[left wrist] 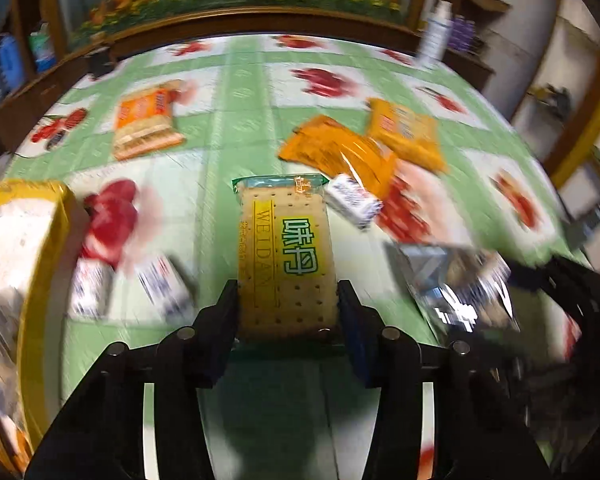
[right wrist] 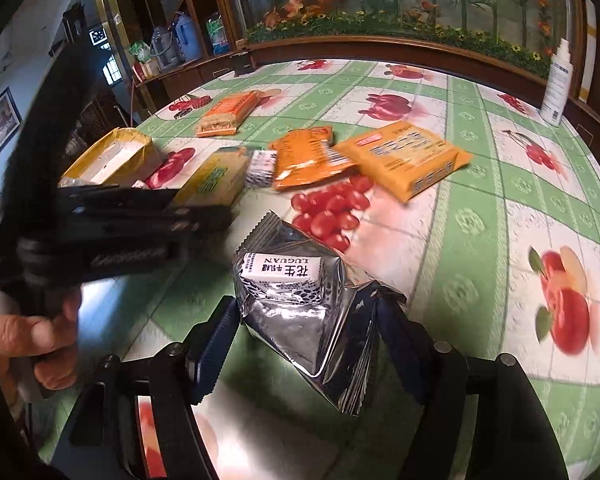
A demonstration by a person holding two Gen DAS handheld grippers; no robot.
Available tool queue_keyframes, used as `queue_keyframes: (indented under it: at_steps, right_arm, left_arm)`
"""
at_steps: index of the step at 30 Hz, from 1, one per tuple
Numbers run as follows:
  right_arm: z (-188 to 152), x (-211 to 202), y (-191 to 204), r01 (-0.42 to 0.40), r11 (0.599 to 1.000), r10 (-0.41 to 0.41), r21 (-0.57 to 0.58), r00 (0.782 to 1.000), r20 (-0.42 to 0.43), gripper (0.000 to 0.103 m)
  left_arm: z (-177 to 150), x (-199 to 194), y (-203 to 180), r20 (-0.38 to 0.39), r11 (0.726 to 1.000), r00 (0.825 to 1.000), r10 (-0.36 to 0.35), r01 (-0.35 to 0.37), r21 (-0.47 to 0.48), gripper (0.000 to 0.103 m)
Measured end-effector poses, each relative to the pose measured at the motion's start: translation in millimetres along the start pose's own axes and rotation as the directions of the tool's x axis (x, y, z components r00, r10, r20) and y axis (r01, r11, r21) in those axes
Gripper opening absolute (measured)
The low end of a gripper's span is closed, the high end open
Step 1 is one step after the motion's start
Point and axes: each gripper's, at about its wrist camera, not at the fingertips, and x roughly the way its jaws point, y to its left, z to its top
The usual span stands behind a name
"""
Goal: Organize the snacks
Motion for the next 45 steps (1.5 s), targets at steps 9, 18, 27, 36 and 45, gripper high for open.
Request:
queue_keyframes:
  at_steps: [9,18,27,36,45]
  right_arm:
    - [-50.9,-45.2,-13.8,-0.052,0.996,0.052,0.071,0.999,-0.002,0.07]
    - [-57.4,-60.6,-10.0,-0.007,0.999,0.006,0.053,1.0,0.028,0.075]
    - [-51.7,-80.3,-10.7,-0.097,0.994,0.09,0.051,0.987,0.133,0.075]
    - [-49.0,-63.5,2.4,-0.013,1.0,0.011,0.016,0.996,0.09,0.034]
    - [-47.4,-79.3,-6.1,-0.025,0.997,0.016,0.071,0.991,0.13,0.033]
  left_arm:
    - [-58.3,-44.4,3.1,-0.019,0.997,0.997,-0.072,0.073,0.03,0.045]
    - [-65.2,-50.6,1.6,-0.023,0.998,1.0,-0.01,0.012,0.065,0.046]
    - [-62.0,-44.8,-0.1,-0.032,0.999,0.999,-0.011,0.012,0.049,0.046]
    - [-62.2,-42.7,-3.2,-0.032,0.998,0.999,-0.007,0.009,0.059,0.046]
    - [-66.6,-50.0,-1.3,0.011,0.999,0.999,-0.039,0.038,0.021,0.045]
